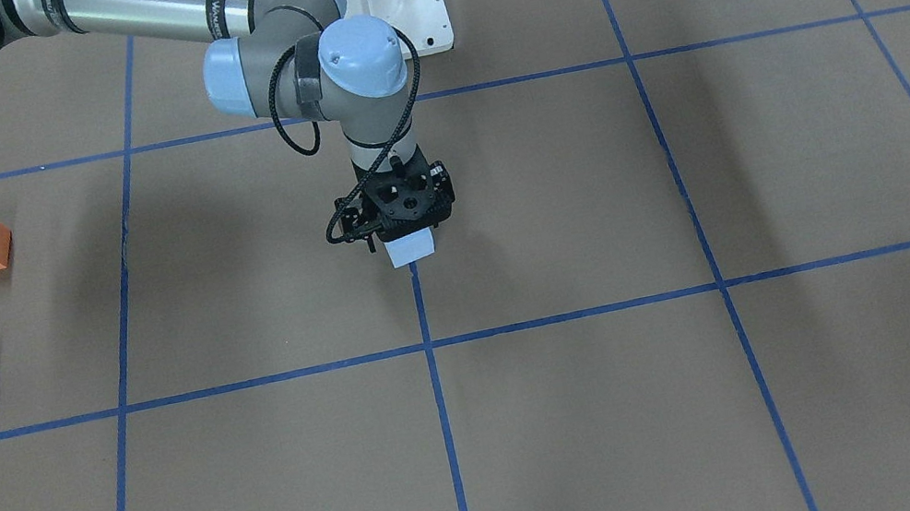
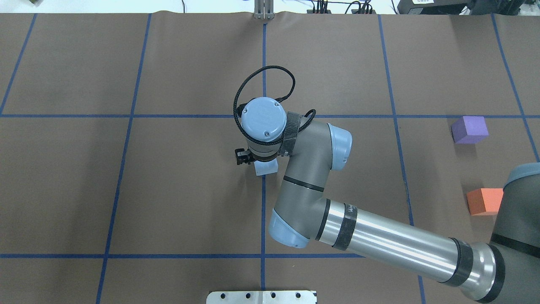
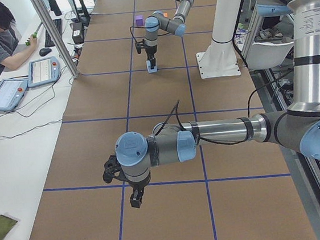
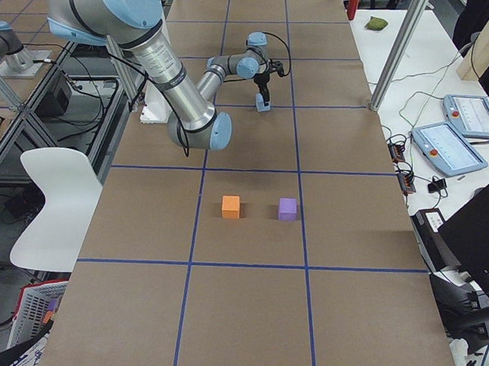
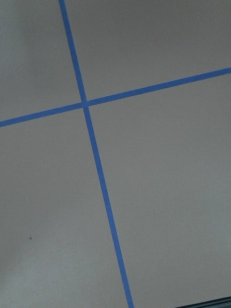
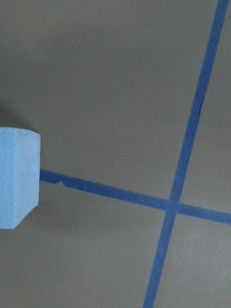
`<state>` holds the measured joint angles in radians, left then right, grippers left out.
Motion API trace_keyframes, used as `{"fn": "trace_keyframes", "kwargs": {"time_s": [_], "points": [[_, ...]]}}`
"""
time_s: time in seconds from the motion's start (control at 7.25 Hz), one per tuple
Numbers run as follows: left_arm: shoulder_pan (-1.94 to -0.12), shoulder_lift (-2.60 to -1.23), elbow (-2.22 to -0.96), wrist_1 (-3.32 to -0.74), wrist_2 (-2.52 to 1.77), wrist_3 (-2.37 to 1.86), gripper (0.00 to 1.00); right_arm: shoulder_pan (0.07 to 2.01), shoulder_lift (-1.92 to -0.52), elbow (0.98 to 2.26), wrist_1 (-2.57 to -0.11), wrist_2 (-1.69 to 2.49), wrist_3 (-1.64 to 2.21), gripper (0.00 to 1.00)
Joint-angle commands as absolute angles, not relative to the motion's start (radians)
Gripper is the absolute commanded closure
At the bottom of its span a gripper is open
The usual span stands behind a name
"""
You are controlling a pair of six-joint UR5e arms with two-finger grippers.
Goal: Place blue block between orange and purple blocks
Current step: 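Close the right gripper on the light blue cube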
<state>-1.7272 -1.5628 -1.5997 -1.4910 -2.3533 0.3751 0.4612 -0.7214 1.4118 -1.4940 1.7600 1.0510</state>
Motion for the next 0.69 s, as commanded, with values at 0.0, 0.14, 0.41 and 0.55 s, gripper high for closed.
{"fn": "trace_keyframes", "kwargs": {"time_s": [0.0, 0.14, 0.41, 0.55], "points": [[-1.727, -1.557, -1.598, -1.493, -2.39, 0.374, 0.0, 0.462, -0.724, 1.423, -1.474, 1.77, 1.081, 1.0], [-1.727, -1.549, -1.598, -1.493, -2.39, 0.374, 0.0, 0.478, -0.757, 1.478, -1.482, 1.808, 1.081, 1.0], [-1.727, -1.533, -1.598, -1.493, -2.387, 0.31, 0.0, 0.598, -0.95, 1.708, -1.499, 1.941, 1.063, 1.0], [-1.726, -1.523, -1.63, -1.491, -2.378, 0.243, 0.0, 0.674, -1.013, 1.783, -1.525, 2.001, 1.042, 1.0]]}}
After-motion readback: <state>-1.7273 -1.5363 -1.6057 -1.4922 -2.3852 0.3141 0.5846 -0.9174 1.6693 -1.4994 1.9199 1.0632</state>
